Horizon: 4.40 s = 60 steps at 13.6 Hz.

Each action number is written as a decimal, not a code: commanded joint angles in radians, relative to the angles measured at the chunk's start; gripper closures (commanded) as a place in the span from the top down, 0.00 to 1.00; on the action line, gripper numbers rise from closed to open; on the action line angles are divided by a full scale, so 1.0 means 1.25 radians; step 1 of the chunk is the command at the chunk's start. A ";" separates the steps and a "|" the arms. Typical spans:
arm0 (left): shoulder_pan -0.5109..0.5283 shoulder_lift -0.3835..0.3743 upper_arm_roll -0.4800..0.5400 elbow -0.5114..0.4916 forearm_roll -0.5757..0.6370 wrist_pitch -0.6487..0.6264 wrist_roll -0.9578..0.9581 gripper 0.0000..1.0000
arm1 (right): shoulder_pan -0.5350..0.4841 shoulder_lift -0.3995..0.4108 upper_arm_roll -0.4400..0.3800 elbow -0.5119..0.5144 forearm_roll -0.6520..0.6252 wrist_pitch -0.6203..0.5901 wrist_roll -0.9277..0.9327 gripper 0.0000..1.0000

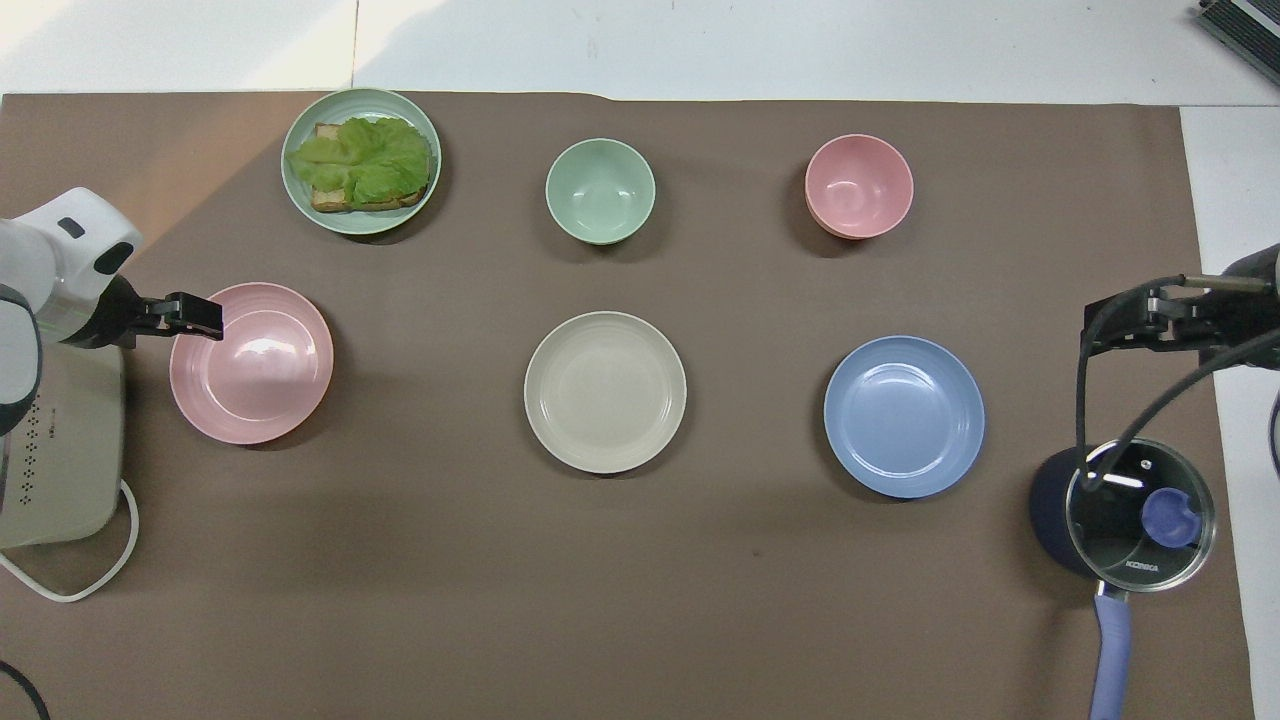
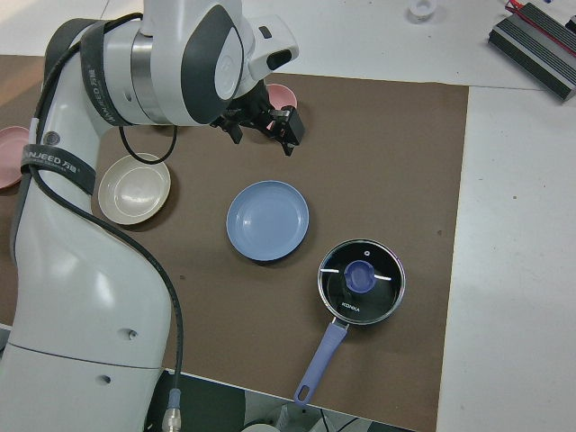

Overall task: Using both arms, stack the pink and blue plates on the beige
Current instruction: 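Move the left gripper to the rim of the pink plate, then grasp the pink plate rim with the left gripper, then carry the pink plate with the left gripper onto the beige plate, then open the left gripper to release the pink plate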

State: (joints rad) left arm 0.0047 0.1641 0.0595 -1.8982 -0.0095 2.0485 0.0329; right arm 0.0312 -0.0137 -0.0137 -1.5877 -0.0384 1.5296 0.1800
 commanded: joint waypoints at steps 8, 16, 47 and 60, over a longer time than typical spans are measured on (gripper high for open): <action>0.054 0.075 -0.006 -0.013 0.011 0.067 -0.007 1.00 | -0.011 -0.017 -0.001 -0.021 0.016 0.007 -0.024 1.00; 0.067 0.097 -0.006 -0.072 0.011 0.052 -0.015 1.00 | -0.018 -0.017 -0.001 -0.022 0.016 0.008 -0.026 1.00; -0.159 0.012 -0.227 0.040 -0.163 -0.126 -0.582 0.00 | -0.029 -0.019 -0.003 -0.024 0.016 0.008 -0.035 1.00; -0.179 0.026 -0.212 -0.049 -0.151 0.065 -0.555 1.00 | -0.037 -0.016 0.001 -0.017 0.016 0.006 -0.036 1.00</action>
State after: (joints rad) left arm -0.2409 0.2180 -0.2226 -1.9477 -0.1958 2.1185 -0.6894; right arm -0.0046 -0.0148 -0.0145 -1.5924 -0.0384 1.5296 0.1670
